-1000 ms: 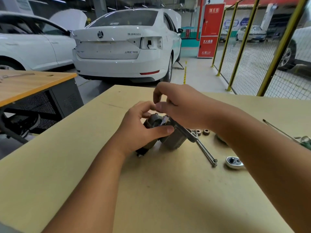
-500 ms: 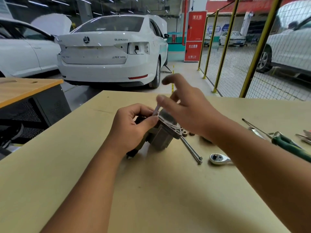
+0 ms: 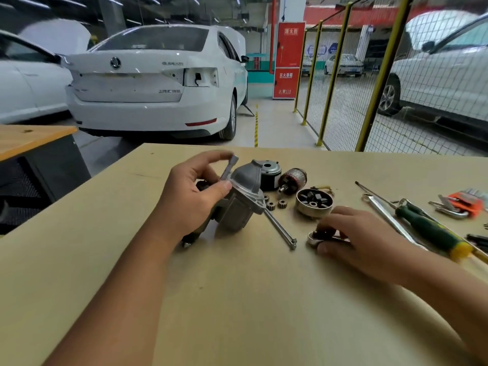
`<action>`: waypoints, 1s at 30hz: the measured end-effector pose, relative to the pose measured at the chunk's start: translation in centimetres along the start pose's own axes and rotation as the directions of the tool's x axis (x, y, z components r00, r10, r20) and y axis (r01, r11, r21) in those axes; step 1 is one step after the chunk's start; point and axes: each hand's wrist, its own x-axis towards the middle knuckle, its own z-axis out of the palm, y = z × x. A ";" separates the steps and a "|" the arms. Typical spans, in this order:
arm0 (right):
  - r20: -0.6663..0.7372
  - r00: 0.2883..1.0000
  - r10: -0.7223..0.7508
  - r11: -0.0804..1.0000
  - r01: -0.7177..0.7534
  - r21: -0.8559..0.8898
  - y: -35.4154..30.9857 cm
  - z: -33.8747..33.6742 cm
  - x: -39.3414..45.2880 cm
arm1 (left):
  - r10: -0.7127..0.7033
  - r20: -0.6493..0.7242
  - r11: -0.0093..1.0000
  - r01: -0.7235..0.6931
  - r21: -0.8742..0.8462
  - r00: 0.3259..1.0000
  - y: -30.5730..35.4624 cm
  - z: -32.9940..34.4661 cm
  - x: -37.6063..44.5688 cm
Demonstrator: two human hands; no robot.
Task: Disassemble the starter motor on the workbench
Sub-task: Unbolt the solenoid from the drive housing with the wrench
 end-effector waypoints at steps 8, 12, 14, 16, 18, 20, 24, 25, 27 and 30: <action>-0.314 0.950 0.004 0.976 0.065 0.209 -2.9 -2.7 1.8 | -0.006 -0.071 0.999 0.009 0.038 0.997 0.4 0.6 -0.3; -0.146 0.980 0.137 0.545 0.048 0.837 -7.9 -6.1 6.5 | -0.026 -0.113 0.999 0.029 0.029 0.993 0.7 1.0 -0.3; -0.050 0.998 0.030 0.412 0.034 0.910 -9.8 -6.9 8.2 | -0.052 -0.093 0.999 0.053 0.008 0.994 0.7 0.9 -0.4; 0.012 1.000 -0.013 0.408 -0.006 0.913 -10.8 -7.2 9.8 | -0.065 -0.069 0.998 0.066 0.011 0.995 0.7 0.8 -0.4; 0.067 0.998 -0.018 0.467 -0.051 0.883 -11.3 -7.3 11.1 | -0.065 -0.072 0.998 0.067 0.023 0.995 0.8 0.8 -0.3; 0.106 0.994 -0.036 0.483 -0.075 0.872 -11.2 -7.2 12.0 | -0.059 -0.074 0.997 0.062 0.039 0.995 0.7 0.8 -0.2; 0.146 0.985 -0.096 0.415 -0.094 0.905 -10.5 -6.8 12.0 | -0.061 -0.059 0.998 0.063 0.031 0.996 0.7 0.9 -0.2; 0.153 0.983 -0.099 0.404 -0.101 0.909 -10.3 -6.9 12.0 | -0.062 -0.058 0.997 0.063 0.033 0.996 0.7 0.9 -0.2; 0.149 0.984 -0.101 0.396 -0.097 0.913 -9.9 -7.1 12.1 | -0.052 -0.058 0.998 0.055 0.043 0.997 0.5 0.9 -0.1; 0.121 0.988 -0.096 0.422 -0.069 0.904 -9.8 -7.4 12.2 | -0.040 -0.053 0.998 0.042 0.038 0.998 0.7 0.8 -0.3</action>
